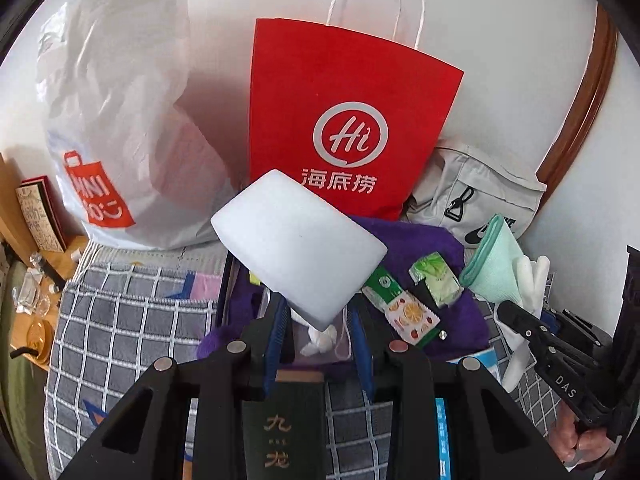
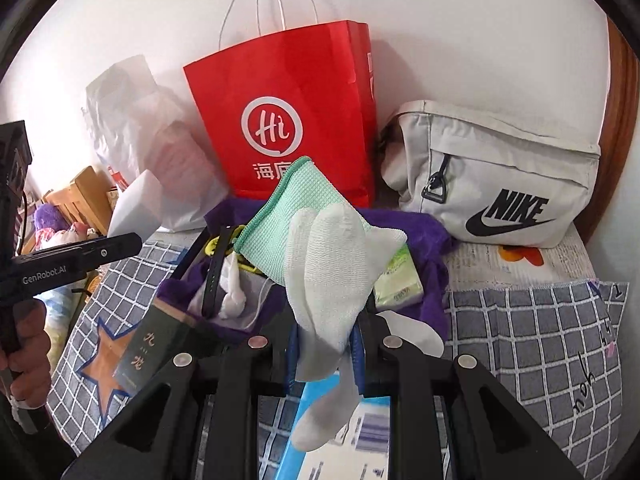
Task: Organize soft objects
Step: 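Open the right tool to release the gloves while the left tool releases the sponge on the towel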
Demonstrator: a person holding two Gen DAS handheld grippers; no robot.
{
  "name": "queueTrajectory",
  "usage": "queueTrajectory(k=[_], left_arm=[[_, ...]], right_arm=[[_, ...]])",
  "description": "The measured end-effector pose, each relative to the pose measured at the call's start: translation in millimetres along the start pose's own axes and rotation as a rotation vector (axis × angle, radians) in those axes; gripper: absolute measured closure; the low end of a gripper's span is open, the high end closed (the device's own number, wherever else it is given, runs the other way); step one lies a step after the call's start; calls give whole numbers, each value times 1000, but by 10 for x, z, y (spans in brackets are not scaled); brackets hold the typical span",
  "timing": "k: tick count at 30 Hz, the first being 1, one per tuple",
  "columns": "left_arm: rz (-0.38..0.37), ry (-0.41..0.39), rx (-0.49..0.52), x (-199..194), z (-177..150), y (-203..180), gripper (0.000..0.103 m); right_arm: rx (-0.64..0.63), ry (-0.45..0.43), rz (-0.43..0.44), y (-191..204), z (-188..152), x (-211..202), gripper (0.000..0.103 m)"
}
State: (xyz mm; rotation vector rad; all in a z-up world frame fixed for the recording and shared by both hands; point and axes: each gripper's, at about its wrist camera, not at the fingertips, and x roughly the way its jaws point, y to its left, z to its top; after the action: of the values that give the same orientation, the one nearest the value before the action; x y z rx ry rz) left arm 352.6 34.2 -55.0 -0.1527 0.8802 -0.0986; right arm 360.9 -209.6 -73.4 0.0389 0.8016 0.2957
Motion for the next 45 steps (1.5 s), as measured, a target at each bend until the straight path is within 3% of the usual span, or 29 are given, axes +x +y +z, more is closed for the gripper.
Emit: queueTrajectory(k=[20, 28, 37, 40, 44, 45], left_arm=[[-33, 46, 10, 617, 354, -68, 73], [-50, 123, 41, 959, 225, -201, 72], [-55, 167, 21, 1154, 124, -140, 71], [-56, 184, 19, 1199, 109, -135, 71], [-77, 190, 16, 1195, 106, -126, 63], [-84, 186, 13, 1187, 107, -119, 54]], right_arm=[[16, 42, -12, -238, 214, 623, 80], [9, 129, 9, -252, 134, 941, 80], [12, 154, 22, -244, 85, 1165, 80], [15, 151, 19, -236, 94, 1205, 75], [-2, 162, 30, -191, 83, 1215, 42], [-8, 156, 24, -177, 84, 1205, 39]])
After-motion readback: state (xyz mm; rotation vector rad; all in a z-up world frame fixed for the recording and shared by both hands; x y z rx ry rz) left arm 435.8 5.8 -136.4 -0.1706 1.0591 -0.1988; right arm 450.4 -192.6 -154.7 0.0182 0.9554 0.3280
